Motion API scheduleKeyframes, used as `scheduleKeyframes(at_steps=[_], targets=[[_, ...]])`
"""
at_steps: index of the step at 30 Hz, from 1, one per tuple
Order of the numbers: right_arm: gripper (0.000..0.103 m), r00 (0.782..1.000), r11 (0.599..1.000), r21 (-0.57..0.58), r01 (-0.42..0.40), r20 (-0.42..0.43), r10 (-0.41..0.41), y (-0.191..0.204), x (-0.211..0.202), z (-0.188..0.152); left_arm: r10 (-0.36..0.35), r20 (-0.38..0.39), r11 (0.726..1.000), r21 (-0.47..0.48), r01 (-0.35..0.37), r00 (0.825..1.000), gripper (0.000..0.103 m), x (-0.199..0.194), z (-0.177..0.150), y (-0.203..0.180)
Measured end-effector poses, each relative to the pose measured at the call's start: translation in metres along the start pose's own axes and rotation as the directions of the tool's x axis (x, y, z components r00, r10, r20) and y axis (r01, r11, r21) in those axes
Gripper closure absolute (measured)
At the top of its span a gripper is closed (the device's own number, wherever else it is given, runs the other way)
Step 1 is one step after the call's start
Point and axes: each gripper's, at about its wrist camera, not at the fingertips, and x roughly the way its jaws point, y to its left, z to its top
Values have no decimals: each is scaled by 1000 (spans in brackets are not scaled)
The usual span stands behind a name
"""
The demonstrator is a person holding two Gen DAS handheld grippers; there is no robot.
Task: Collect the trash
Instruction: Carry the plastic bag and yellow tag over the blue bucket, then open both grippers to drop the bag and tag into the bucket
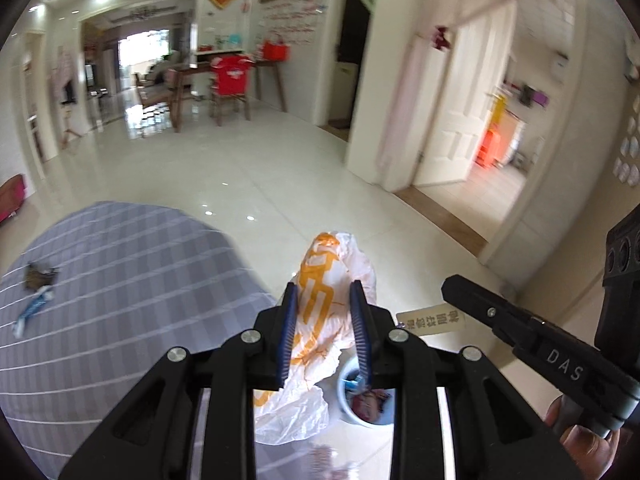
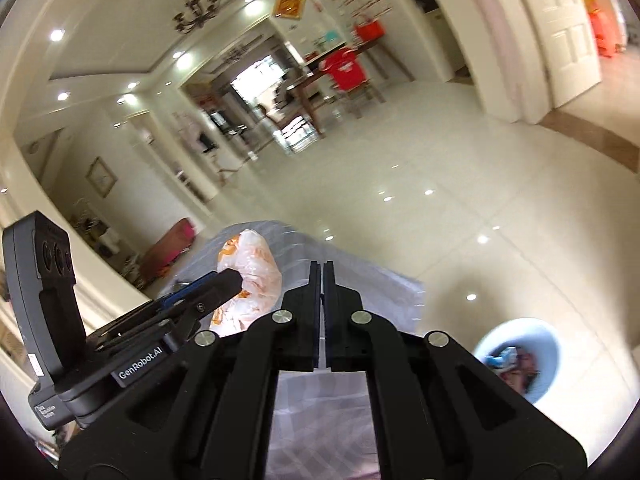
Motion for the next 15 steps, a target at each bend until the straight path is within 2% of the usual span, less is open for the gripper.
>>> scheduleKeyframes(at_steps=[7, 11, 13, 14, 15], targets=[[102, 993, 993, 31, 118, 25, -119, -65, -28, -8, -72, -80, 995, 56, 77, 994, 77, 56, -15, -71], [100, 991, 987, 92, 130, 16, -132, -102, -25, -11, -86, -126, 993, 73, 96, 988, 77, 86, -23, -95], [96, 986, 980, 107, 166, -4, -167, -119, -19, -13, -84, -146, 992, 86, 97, 986, 77, 98, -27, -105], [80, 982, 975, 116, 190, -13, -189, -128, -15, -15, -83, -153, 991, 90, 97, 985, 77, 103, -28, -109], [57, 980, 972, 129, 197, -20, -197, -133, -12, -16, -80, -166, 991, 95, 97, 983, 77, 109, -32, -113]])
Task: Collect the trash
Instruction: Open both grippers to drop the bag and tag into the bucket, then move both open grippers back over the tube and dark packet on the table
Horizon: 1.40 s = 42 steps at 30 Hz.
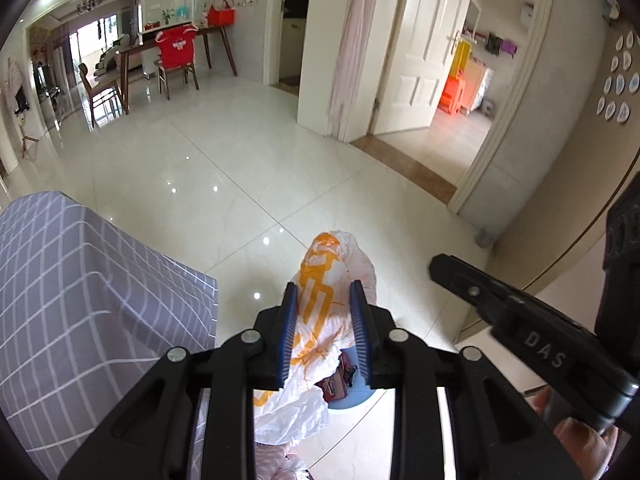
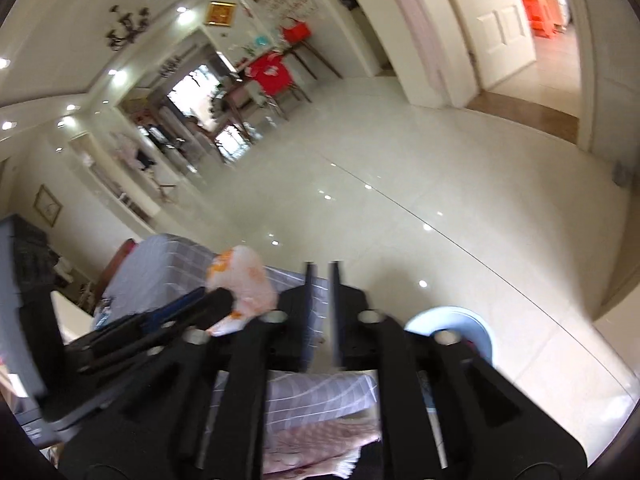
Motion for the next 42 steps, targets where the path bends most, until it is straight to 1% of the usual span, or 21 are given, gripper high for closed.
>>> scheduleKeyframes(at_steps=[1, 3, 5, 11, 17, 20, 30, 34, 35, 37, 38, 39, 41, 42], targets=[[52, 1000, 1000, 12, 5, -2, -5, -7, 2, -1, 0, -9, 1000, 3, 0, 1000, 77, 5, -1, -2], [52, 1000, 1000, 12, 21, -6, -20, -15, 4, -4, 1, -21, 1000, 9, 0, 1000, 77, 12, -4, -5], [52, 1000, 1000, 13, 18, -13, -18, -20, 4, -7, -1, -35, 1000, 16, 2, 999, 77, 20, -5, -9], [52, 998, 999, 3, 53, 29, -54, -19, -9, -6, -4, -54, 1000, 31, 6, 999, 77, 29, -12, -16], [48, 996, 998, 4, 63, 60, -63, -15, -22, -1, -10, -58, 999, 34, 12, 998, 77, 32, -9, -19], [45, 993, 996, -7, 88, 84, -87, -12, -27, -1, -15, -58, 999, 38, 17, 998, 77, 32, -8, -18], [44, 982, 991, 11, 132, 137, -132, -27, -39, -5, -35, -58, 998, 57, 38, 998, 77, 38, -6, -35], [44, 974, 991, 27, 134, 182, -136, -30, -50, -5, -54, -51, 997, 61, 57, 997, 75, 39, -2, -45], [44, 969, 990, 34, 134, 204, -138, -31, -55, -4, -59, -42, 996, 60, 62, 997, 73, 37, -1, -47], [43, 960, 990, 46, 133, 241, -140, -33, -64, -4, -57, -21, 997, 58, 58, 998, 56, 34, 2, -51], [42, 957, 990, 49, 133, 254, -141, -34, -67, -4, -55, -9, 997, 56, 55, 998, 35, 33, 2, -53], [42, 952, 989, 50, 137, 270, -146, -34, -71, -4, -52, 11, 997, 51, 52, 999, 26, 29, 2, -53], [41, 947, 988, 50, 143, 283, -151, -34, -74, -3, -58, 25, 997, 46, 57, 998, 25, 25, 3, -53], [41, 947, 988, 49, 146, 282, -154, -34, -75, -2, -58, 20, 998, 41, 57, 998, 25, 25, 3, -53]])
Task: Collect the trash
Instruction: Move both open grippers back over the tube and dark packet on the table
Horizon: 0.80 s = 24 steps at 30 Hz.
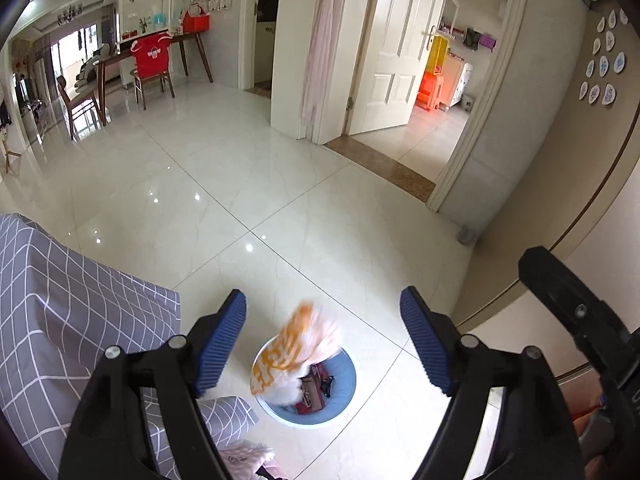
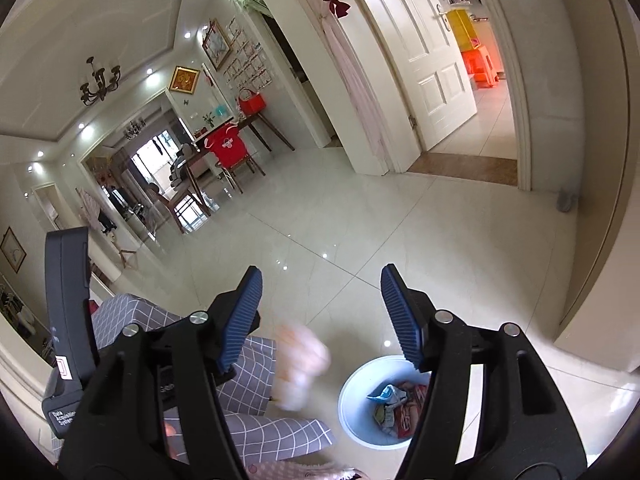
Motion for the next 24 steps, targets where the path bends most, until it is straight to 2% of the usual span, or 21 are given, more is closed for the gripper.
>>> scheduleKeyframes(at_steps=[8, 14, 21, 24], targets=[[41, 1000, 1000, -1, 4, -31, -4, 3, 5, -1, 14, -6, 999, -37, -14, 1000, 25, -13, -3, 15], [40, 998, 1000, -20, -13, -59, 11, 17, 8, -5, 38, 25, 997, -73, -36, 999, 25, -40, -5, 37], [39, 994, 995, -69, -68, -93, 62, 58, 13, -11, 79, 62, 990, -125, -71, 995, 25, -80, -9, 84], [39, 989, 989, -103, -106, -109, 95, 85, 15, -17, 113, 79, 984, -147, -100, 991, 25, -105, -14, 116]])
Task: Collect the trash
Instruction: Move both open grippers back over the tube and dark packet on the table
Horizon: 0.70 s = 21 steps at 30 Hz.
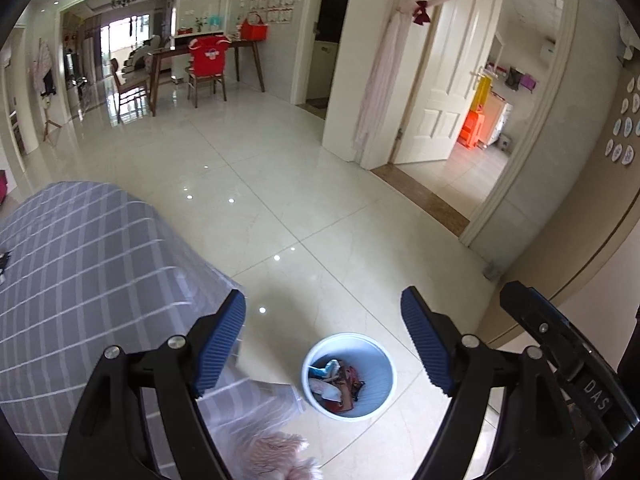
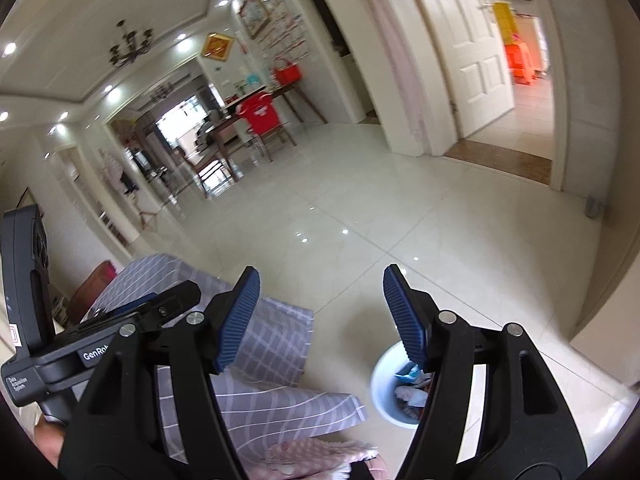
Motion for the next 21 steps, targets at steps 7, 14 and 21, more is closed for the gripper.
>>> scheduleKeyframes(at_steps=[7, 14, 21], targets=[[38, 992, 987, -110, -116, -63, 109, 93, 22, -14, 90, 41, 995, -45, -88, 995, 24, -45, -5, 91], [38, 964, 952, -196, -235, -170, 203, 191, 57, -39, 219, 50, 971, -110, -213, 974, 22, -81, -16, 184], [38, 928, 914, -260, -311, -293, 232, 270, 103, -69, 341, 28, 935, -115, -336, 940, 22, -97, -28, 269]])
